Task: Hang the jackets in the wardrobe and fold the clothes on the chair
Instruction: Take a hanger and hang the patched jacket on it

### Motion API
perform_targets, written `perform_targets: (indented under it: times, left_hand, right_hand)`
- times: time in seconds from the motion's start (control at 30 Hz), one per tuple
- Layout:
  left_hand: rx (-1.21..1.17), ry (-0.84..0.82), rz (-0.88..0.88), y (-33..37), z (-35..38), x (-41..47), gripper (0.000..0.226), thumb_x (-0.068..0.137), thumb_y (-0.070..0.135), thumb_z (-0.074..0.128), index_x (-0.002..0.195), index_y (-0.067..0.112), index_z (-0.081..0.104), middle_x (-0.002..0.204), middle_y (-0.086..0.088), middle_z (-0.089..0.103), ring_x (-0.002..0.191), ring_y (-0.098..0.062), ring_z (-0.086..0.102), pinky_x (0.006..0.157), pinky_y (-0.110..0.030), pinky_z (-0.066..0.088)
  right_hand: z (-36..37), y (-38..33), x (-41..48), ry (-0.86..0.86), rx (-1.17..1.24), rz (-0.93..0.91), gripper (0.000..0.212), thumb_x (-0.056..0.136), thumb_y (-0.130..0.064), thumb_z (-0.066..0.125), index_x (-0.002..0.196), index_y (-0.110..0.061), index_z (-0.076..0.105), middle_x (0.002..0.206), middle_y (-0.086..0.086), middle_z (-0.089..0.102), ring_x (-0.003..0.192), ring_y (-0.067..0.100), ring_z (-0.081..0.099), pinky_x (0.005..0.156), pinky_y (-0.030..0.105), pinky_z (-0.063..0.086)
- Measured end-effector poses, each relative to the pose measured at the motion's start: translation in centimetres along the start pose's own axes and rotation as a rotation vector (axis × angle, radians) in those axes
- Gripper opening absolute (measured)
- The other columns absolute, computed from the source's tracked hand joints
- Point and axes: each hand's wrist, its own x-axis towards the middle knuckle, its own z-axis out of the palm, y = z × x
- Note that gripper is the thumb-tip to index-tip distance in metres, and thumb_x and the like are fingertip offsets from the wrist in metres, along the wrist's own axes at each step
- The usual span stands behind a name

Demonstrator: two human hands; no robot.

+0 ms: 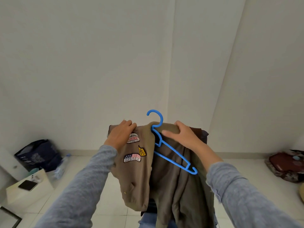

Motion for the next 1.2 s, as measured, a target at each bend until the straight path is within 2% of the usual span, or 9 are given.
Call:
perform_targets:
  times: [0.17,0.27,0.37,0.6,0.73,0.97,1.03,1.13,1.2]
  left_hand:
    - [0.101,-0.127,-0.057,1.3,-0.7,2.0,0.019,0.090,0.012,0.045,0.109,0.014,0.047,0.108,-0.004,0.052,0.103,-0.023,0.049,0.076,-0.031,0.034]
    - [-0.170,-0.394,0.011,2.7,-0.5,2.5,0.025,0.083,0.017,0.051,0.107,0.020,0.044,0.112,-0.005,0.057,0.103,-0.025,0.054,0.084,-0.035,0.041]
    - [-0.341,-0.542,0.067,4.4,0.5,1.8,0.054,0.078,0.030,0.053,0.130,0.029,0.037,0.111,-0.007,0.063,0.097,-0.026,0.059,0.087,-0.042,0.047]
    - [-0.114,-0.154,-0.024,3.1,0.5,2.5,0.036,0.095,0.027,0.042,0.131,0.022,0.041,0.116,-0.011,0.062,0.104,-0.031,0.058,0.079,-0.037,0.043]
    - [0.070,0.080,-0.035,3.0,-1.7,3.5,0.031,0.091,0.013,0.045,0.123,0.014,0.048,0.106,-0.015,0.065,0.098,-0.035,0.060,0.069,-0.038,0.039]
    - [0.275,0.155,-0.088,2.4,-3.8,4.5,0.029,0.089,0.005,0.042,0.116,0.014,0.047,0.097,-0.011,0.067,0.092,-0.033,0.060,0.064,-0.035,0.031]
    - [0.268,0.138,-0.147,2.5,-3.7,4.3,0.030,0.090,0.004,0.038,0.117,0.014,0.045,0.098,-0.011,0.067,0.094,-0.033,0.059,0.066,-0.035,0.029]
    - [0.235,0.109,-0.261,2.3,-3.3,4.0,0.030,0.090,0.002,0.036,0.117,0.014,0.044,0.099,-0.010,0.066,0.094,-0.033,0.059,0.066,-0.034,0.029]
    - [0.197,0.112,-0.323,1.8,-3.2,3.7,0.029,0.088,0.001,0.037,0.114,0.012,0.044,0.097,-0.012,0.066,0.090,-0.033,0.060,0.064,-0.034,0.029]
  right_hand:
    - [-0.6,-0.5,0.8,0.048,-0.144,-0.077,0.031,0.079,-0.027,0.073,0.086,-0.011,0.048,0.082,0.001,0.055,0.074,0.013,0.052,0.060,0.020,0.040]
    - [-0.7,-1.2,1.0,0.177,-0.004,-0.105,0.019,0.084,-0.009,0.064,0.079,-0.012,0.046,0.075,0.000,0.053,0.069,0.012,0.047,0.054,0.013,0.037]
    - [-1.1,-2.0,1.4,0.215,0.030,-0.134,0.012,0.083,0.000,0.060,0.080,-0.003,0.049,0.073,0.004,0.053,0.068,0.014,0.044,0.054,0.015,0.037]
    - [-3.9,-1.2,1.6,0.343,-0.162,-0.160,0.011,0.074,0.000,0.069,0.077,-0.006,0.060,0.072,0.005,0.056,0.064,0.013,0.051,0.047,0.008,0.037]
    - [-4.0,0.2,2.2,0.378,-0.404,-0.080,0.012,0.072,0.008,0.051,0.069,0.002,0.060,0.072,0.012,0.058,0.071,0.024,0.056,0.054,0.026,0.038]
    - [-4.6,3.3,1.0,0.447,-0.512,0.070,0.014,0.071,0.006,0.048,0.069,-0.003,0.059,0.080,0.018,0.063,0.077,0.032,0.060,0.057,0.027,0.035]
    - [-4.1,3.9,0.7,0.446,-0.496,0.114,0.005,0.077,-0.006,0.057,0.074,-0.005,0.061,0.082,0.014,0.063,0.078,0.031,0.061,0.057,0.027,0.037]
    - [-4.7,3.1,0.9,0.418,-0.477,0.188,0.035,0.075,-0.046,0.072,0.069,-0.013,0.061,0.071,0.005,0.060,0.070,0.025,0.059,0.051,0.026,0.035]
    - [-5.8,2.0,1.5,0.442,-0.465,0.157,0.035,0.076,-0.045,0.072,0.067,-0.011,0.064,0.070,0.008,0.061,0.069,0.028,0.060,0.052,0.025,0.036]
